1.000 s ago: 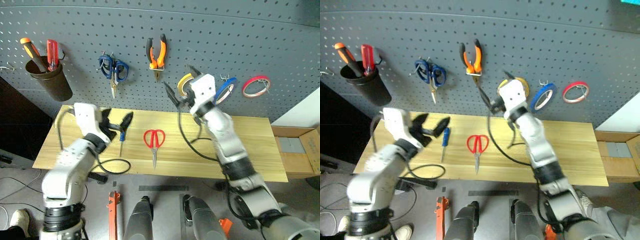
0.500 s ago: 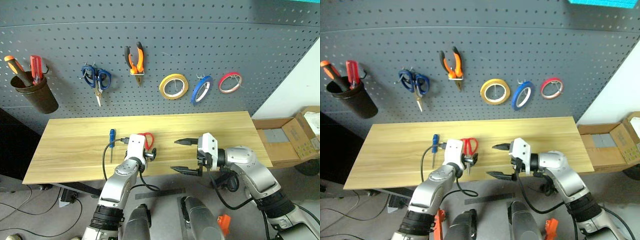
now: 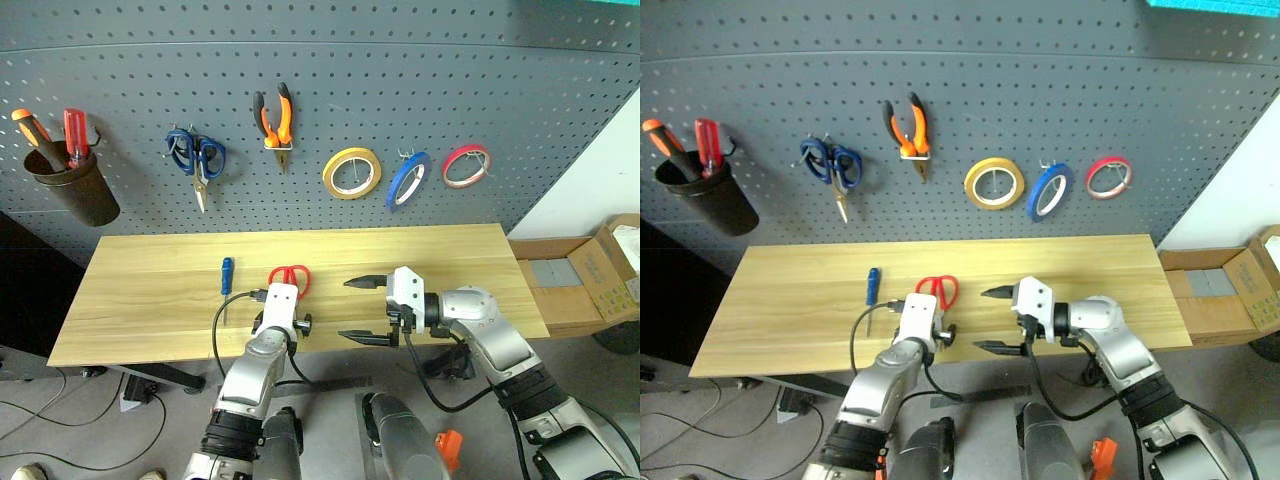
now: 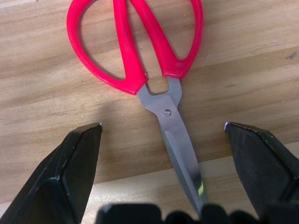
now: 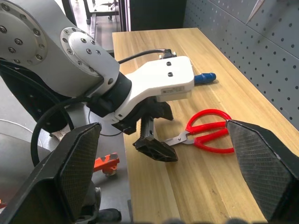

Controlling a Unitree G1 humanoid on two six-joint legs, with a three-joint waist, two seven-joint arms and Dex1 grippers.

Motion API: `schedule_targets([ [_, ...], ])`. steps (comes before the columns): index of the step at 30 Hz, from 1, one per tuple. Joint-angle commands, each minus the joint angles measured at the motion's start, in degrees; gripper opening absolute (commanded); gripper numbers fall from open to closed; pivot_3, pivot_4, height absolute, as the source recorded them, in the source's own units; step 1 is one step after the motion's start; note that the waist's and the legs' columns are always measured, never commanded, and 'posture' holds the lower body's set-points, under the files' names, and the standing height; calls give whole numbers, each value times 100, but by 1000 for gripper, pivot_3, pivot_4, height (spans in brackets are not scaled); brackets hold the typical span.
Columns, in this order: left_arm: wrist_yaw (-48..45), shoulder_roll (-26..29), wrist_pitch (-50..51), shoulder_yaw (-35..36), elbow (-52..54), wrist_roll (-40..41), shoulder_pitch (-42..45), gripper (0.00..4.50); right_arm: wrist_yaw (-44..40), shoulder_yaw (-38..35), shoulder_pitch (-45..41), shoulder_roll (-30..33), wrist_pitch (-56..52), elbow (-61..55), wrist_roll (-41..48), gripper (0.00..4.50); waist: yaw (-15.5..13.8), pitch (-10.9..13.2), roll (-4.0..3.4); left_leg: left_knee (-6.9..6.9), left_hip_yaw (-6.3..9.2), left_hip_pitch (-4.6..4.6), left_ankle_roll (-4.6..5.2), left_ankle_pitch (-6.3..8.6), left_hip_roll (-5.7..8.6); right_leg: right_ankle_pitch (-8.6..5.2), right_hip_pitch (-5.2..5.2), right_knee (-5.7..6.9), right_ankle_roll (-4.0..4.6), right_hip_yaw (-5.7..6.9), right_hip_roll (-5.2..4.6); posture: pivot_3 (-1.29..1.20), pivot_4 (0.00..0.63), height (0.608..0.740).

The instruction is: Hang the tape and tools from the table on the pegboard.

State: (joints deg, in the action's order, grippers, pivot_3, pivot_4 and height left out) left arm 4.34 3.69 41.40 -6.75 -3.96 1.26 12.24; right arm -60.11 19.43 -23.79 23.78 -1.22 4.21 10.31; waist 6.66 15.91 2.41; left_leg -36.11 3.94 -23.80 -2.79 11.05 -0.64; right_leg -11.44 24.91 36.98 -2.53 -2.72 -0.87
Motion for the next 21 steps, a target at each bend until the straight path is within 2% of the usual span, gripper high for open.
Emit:
schedule_targets([
  [1,-24,-151,95,-8,-248,-49,-1,4500,-5,-128,-29,-2,93,-133,35,4453,1,-1,-1,0,0,0,0,0,1,0,-1,0,0,0,-1,-207,253,740],
  [4,-44,-183,62,62,-347,-57,58,4500,18,-157,-29,-3,41,-163,44,4453,4,-1,-2,0,-1,0,0,0,1,0,-1,0,0,0,-1,-209,251,740],
  [7,-37,-220,89,151,-388,-37,114,3914,21,-161,-33,13,83,-102,11,4500,6,-2,-4,0,-1,1,0,0,1,0,-1,0,0,0,-1,-210,251,740],
  [17,51,-216,133,347,-279,-76,50,314,9,-165,-198,-28,252,216,-54,4500,59,-3,-5,0,-4,3,0,0,0,1,-2,1,-2,-4,-1,-192,245,740],
  [21,61,-181,114,416,-242,-85,5,225,4,-163,-300,-52,366,376,-88,4500,104,-6,-7,1,-4,4,0,0,1,1,-3,1,-2,-4,-1,-186,238,740],
])
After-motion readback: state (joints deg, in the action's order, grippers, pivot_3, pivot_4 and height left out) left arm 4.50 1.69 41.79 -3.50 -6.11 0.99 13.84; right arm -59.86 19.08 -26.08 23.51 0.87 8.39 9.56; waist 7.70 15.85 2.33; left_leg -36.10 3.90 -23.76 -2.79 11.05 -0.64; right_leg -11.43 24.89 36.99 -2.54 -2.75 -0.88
